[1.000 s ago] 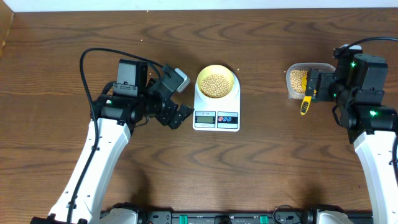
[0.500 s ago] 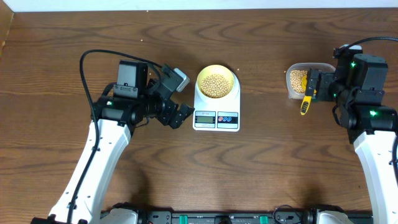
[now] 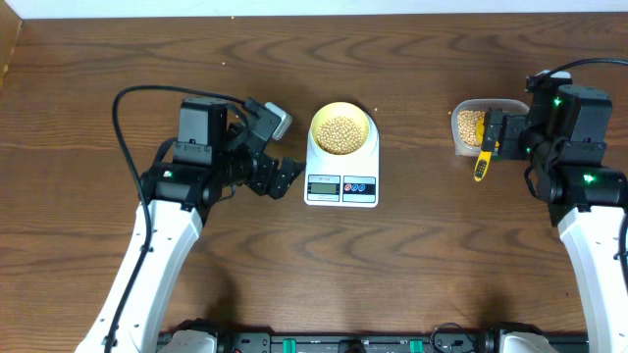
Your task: Scoop item into bowl and weigh 50g on scale
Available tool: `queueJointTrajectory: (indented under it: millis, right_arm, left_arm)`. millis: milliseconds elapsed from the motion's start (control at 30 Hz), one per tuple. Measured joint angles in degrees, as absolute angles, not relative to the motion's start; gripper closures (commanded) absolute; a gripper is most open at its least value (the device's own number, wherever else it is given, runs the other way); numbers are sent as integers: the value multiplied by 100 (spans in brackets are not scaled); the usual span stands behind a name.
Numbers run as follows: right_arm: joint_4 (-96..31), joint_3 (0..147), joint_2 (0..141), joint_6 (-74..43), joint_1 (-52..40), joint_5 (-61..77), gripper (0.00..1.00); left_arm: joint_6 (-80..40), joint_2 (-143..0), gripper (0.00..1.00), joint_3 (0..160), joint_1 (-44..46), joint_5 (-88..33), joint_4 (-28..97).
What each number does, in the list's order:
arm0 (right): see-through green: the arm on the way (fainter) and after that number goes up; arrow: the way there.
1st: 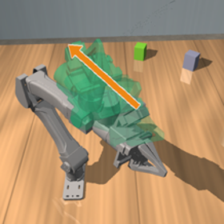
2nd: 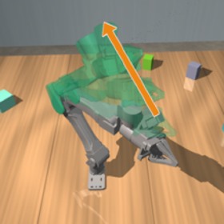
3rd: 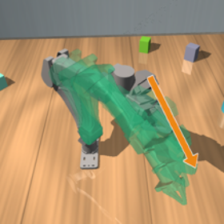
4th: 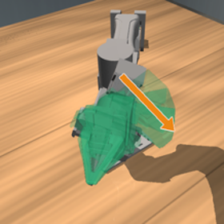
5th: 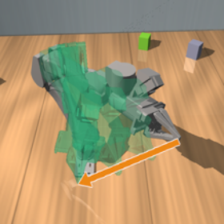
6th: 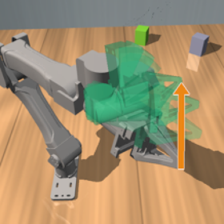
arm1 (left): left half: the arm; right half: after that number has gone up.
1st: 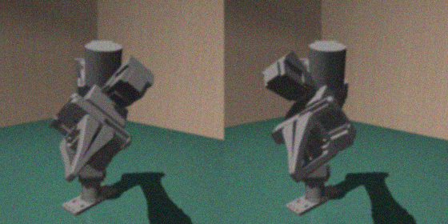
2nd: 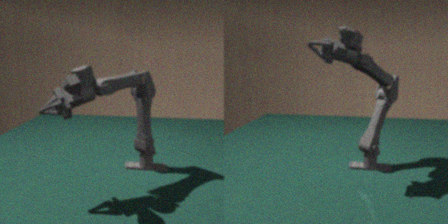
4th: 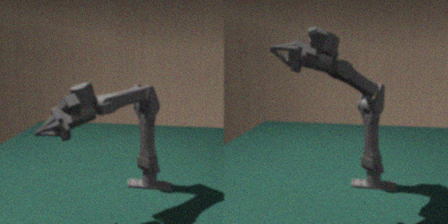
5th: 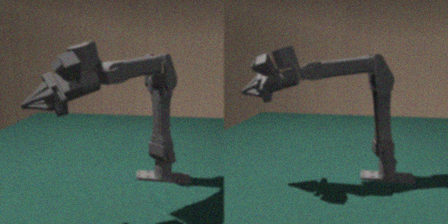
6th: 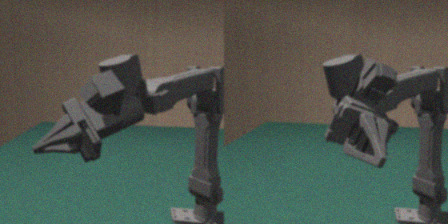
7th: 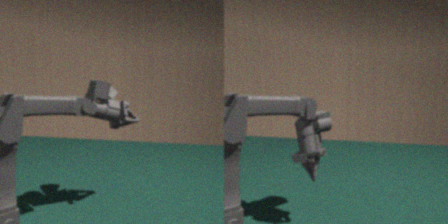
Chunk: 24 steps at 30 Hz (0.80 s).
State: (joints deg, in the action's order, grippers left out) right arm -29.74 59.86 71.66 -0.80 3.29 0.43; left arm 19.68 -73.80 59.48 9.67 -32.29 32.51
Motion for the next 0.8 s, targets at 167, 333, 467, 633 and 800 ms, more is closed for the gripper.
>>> queueJointTrajectory:
  millis: [167,333,467,633,800]
  right_arm:
    - [-2976,5986,7166,-80,329,43,1]
    - [-2976,5986,7166,-80,329,43,1]
    - [-2980,5986,7166,-78,329,43,1]
    - [-2980,5986,7166,-78,329,43,1]
    - [-2978,5986,7166,-78,329,43,1]
  left_arm:
    - [1796,-7085,10,5695,943,-3229,3039]
    - [1588,-6536,10,4950,943,-3218,2375]
    - [1221,-5822,10,4182,943,-3159,1984]
    - [937,-5035,10,3417,943,-3061,1518]
    - [572,-4440,10,2923,943,-2895,1446]
